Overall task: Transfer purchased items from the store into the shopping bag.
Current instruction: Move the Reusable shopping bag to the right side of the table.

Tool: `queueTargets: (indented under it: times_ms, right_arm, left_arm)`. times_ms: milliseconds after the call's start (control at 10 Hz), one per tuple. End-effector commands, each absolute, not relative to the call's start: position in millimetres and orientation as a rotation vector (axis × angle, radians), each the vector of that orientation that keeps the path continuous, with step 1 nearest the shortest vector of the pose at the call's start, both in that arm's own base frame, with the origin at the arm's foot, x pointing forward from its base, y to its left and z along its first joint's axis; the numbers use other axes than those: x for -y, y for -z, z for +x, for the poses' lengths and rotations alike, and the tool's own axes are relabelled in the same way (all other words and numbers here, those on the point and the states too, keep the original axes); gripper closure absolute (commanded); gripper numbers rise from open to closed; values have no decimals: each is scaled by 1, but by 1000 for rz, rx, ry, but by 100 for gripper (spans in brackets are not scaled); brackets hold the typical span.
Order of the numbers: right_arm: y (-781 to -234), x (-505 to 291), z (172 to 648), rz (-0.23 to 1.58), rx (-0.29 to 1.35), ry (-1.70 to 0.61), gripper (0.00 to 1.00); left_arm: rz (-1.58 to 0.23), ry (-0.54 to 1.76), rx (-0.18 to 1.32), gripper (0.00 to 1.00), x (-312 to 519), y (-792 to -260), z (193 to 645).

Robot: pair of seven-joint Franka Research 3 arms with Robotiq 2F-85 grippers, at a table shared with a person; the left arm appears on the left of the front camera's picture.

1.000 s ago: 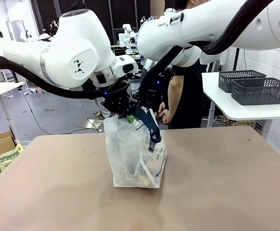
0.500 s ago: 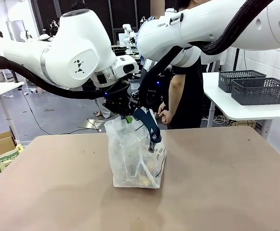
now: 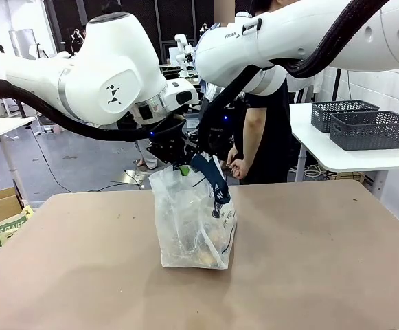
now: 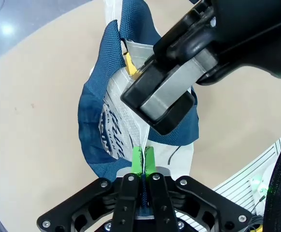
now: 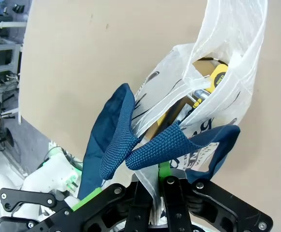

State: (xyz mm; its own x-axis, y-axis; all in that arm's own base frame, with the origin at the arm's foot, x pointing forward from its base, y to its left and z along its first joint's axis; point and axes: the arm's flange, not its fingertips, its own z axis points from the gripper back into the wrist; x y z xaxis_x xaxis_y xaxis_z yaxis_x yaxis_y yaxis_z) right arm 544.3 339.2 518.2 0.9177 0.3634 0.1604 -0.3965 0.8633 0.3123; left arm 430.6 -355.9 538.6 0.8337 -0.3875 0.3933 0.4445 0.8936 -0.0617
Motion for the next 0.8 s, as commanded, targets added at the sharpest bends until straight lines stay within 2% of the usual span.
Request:
queueTargets:
  times_ms: [0,500,700]
  right_arm:
    - [-526,-335,548,411,92,-456,100]
    - [-529,-307,542,479,99,-481,2]
    - [-532,-288,542,519,110,-486,0]
  left_arm:
    - [-154,441,382,100,355,-538,430]
    - [-154,441,382,100,355,-538,430]
    - [-154,441,382,100,355,-538,430]
